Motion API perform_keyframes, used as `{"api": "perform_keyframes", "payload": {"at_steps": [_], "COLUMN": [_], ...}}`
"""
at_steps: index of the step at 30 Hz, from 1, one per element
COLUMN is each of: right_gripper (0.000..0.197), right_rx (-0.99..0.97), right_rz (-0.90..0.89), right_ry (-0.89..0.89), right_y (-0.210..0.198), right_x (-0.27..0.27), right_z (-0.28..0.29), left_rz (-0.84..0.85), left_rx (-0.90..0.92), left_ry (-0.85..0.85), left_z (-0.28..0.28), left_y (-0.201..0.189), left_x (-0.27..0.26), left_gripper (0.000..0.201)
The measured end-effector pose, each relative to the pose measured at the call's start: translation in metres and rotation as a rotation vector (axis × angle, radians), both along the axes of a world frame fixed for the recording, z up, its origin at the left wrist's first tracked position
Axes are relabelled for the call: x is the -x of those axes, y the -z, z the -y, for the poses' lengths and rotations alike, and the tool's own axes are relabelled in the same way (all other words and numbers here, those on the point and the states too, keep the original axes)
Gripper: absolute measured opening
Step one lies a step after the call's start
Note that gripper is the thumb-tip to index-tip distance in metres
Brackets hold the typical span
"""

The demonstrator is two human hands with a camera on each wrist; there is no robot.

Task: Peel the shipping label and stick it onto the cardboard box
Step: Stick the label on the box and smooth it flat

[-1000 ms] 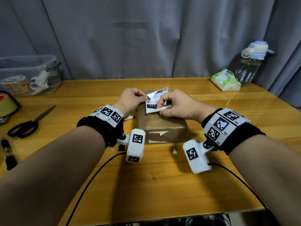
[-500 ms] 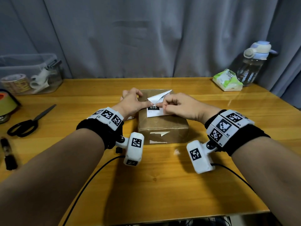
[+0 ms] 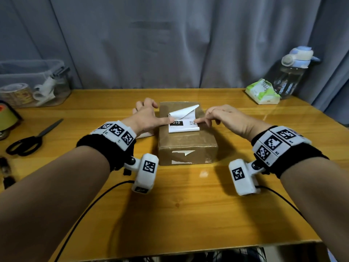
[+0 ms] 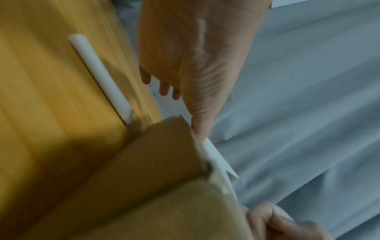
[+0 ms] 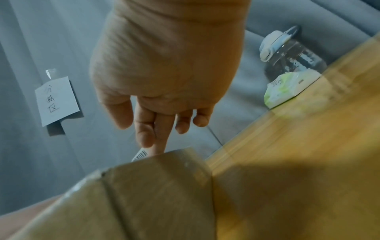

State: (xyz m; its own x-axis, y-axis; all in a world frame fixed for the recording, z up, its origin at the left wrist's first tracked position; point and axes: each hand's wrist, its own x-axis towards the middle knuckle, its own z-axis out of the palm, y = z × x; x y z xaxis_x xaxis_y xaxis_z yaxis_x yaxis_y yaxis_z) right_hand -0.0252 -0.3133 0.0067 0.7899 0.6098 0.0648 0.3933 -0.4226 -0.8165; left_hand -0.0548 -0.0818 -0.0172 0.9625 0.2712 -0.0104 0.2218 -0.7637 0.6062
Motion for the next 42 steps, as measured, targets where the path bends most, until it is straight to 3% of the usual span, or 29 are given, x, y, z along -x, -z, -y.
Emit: {"api": "perform_keyframes", "payload": {"at_steps": [9, 13, 22, 32, 36, 42], "right_gripper": [0.025, 0.03, 0.022, 0.028, 0.024, 0.021], "right_rx": [-0.05, -0.016, -0.081, -0.063, -0.081, -0.129], "right_rz": [-0.064, -0.008, 0.031, 0.093, 0.119, 0.151], "right_ry": [-0.029, 0.012, 0.085, 0.051, 0.073, 0.111], "right_y": [0.006, 0.007, 0.017, 0.021, 0.023, 0.028], "right_x": [0.002, -0.001, -0.003, -0.007, -0.009, -0.007], "right_z": [-0.014, -0.002, -0.01, -0.012, -0.014, -0.017], "left_rz": [-0.005, -0.032, -0.01, -0.002, 0.066, -0.009], "left_rx": [-0.104, -0.153, -0.211, -0.316, -0.28, -0.261], "left_ry": [0.055, 0.068, 0.06, 0.237, 0.136, 0.247], "left_z": [0.023, 0.012, 0.031, 0.027, 0.026, 0.029], "left_y": [-0.001, -0.006, -0.012, -0.014, -0.01, -0.003], "left_x": [0.002, 0.008, -0.001, 0.007, 0.002, 0.016], "left_gripper": [0.079, 0.08, 0.087, 0.081, 0.08, 0.072]}}
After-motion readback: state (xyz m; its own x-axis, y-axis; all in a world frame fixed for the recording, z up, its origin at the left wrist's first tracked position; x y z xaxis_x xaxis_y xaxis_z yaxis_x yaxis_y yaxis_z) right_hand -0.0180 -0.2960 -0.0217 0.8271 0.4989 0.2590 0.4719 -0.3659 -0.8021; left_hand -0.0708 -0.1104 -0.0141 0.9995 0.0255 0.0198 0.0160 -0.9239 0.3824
